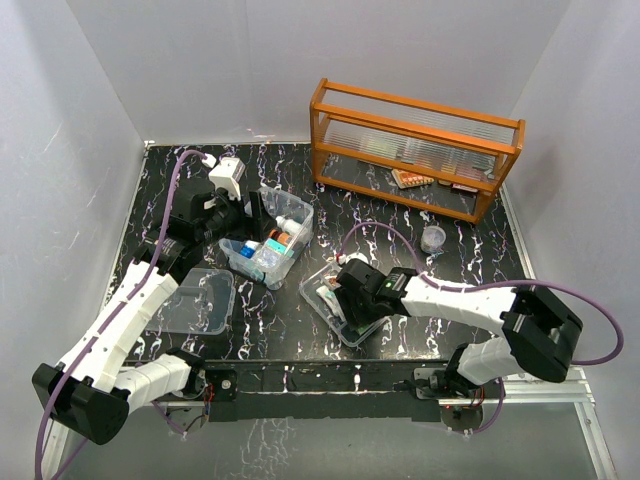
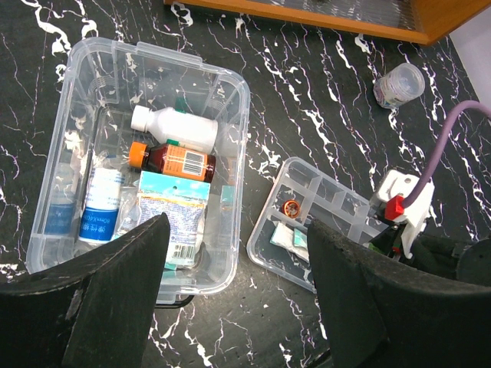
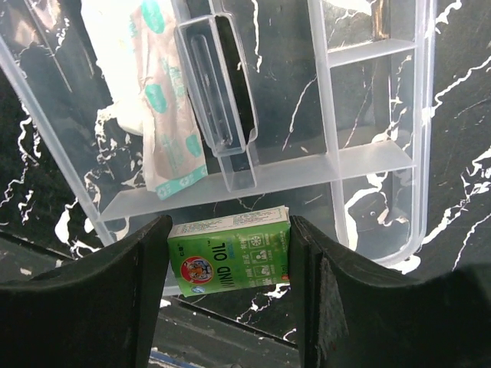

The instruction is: Organize the medicine kit

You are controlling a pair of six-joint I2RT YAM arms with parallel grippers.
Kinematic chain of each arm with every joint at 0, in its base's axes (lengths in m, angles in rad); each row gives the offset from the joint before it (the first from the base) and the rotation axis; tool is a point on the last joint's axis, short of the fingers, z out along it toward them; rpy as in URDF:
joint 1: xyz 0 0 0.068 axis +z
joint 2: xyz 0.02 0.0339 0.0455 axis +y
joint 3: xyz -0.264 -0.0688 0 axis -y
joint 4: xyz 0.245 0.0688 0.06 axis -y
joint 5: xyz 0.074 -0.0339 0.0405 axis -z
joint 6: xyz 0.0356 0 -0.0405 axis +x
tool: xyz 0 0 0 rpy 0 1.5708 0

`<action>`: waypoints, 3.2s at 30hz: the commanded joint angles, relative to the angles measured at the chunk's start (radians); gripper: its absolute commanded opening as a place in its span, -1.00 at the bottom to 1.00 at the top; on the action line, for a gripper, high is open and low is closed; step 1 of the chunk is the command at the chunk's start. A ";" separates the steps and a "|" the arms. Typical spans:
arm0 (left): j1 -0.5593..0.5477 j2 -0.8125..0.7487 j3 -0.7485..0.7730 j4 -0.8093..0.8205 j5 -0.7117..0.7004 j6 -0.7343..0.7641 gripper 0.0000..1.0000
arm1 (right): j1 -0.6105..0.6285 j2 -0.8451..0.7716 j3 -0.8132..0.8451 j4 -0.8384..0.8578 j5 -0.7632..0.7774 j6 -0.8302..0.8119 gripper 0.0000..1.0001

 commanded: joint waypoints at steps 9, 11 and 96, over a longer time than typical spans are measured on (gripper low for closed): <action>0.001 -0.022 0.003 0.010 0.005 -0.003 0.42 | 0.004 0.021 -0.022 0.119 0.035 -0.007 0.34; 0.001 -0.024 0.002 0.009 0.003 -0.002 0.42 | 0.005 0.011 -0.015 0.098 0.043 -0.006 0.41; 0.250 0.540 0.191 -0.098 -0.012 0.114 0.79 | -0.063 0.158 0.224 0.131 0.186 -0.040 -1.00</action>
